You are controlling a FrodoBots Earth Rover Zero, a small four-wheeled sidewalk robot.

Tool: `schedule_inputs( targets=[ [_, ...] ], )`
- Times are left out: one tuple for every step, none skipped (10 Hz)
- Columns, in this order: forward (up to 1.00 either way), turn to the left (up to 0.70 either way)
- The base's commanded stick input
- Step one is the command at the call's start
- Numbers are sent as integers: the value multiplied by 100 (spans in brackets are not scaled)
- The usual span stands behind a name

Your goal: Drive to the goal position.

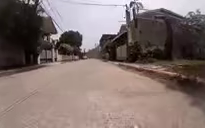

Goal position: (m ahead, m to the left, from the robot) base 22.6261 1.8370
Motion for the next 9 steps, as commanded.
schedule_inputs(
  targets=[
    [100,0],
    [100,0],
    [100,0],
    [100,0],
    [100,0],
    [100,0],
    [100,0],
    [100,0],
    [100,0]
  ],
)
